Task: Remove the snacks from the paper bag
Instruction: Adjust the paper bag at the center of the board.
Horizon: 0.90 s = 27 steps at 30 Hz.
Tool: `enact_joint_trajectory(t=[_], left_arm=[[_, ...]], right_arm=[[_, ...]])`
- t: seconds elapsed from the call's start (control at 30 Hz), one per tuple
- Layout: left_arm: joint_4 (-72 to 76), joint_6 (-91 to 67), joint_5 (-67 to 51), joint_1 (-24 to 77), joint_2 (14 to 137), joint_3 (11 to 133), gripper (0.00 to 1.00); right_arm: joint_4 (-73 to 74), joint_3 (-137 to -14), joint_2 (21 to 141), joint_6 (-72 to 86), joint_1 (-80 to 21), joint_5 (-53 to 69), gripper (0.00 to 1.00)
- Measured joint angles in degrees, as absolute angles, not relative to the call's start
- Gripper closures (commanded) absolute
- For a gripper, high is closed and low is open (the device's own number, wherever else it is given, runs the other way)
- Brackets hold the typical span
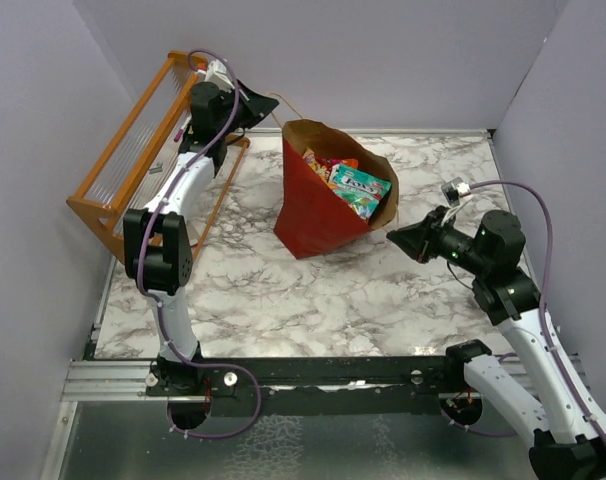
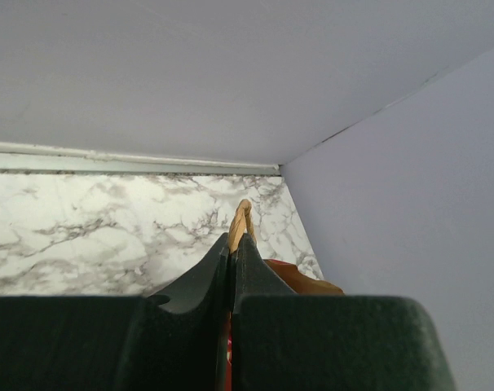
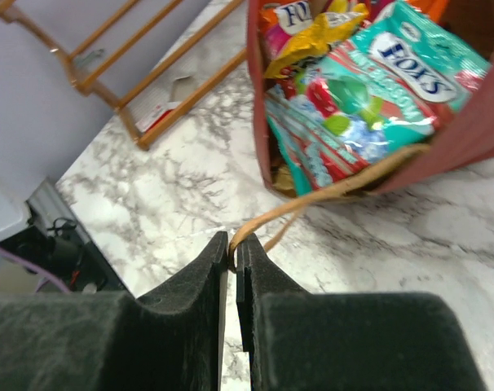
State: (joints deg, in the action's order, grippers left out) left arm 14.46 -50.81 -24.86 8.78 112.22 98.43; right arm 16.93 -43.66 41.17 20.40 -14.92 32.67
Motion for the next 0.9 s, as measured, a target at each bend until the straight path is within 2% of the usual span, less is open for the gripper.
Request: enact_joint_trajectory(t=[0.27, 0.5, 0.7, 0.9], left_arm=[[10.11, -48.56, -30.37, 5.39, 102.89, 95.83, 1.00], [7.20, -45.47, -35.97, 3.36, 97.93, 95.26, 1.00], [11.40, -44.40, -38.85, 3.07, 86.74, 80.88, 1.00], [14.55, -44.14, -40.51, 3.25, 81.14, 73.78, 1.00]], right_arm=[[2.50, -42.78, 52.29, 26.20, -16.60, 46.13, 0.88], [-8.86, -43.11, 57.12, 32.36, -25.61, 46.11, 0.88], [-12.88, -43.09, 63.46, 34.54, -33.47, 43.72, 0.86], [-9.74, -43.75, 64.42, 32.93, -34.37, 39.55, 0.80]])
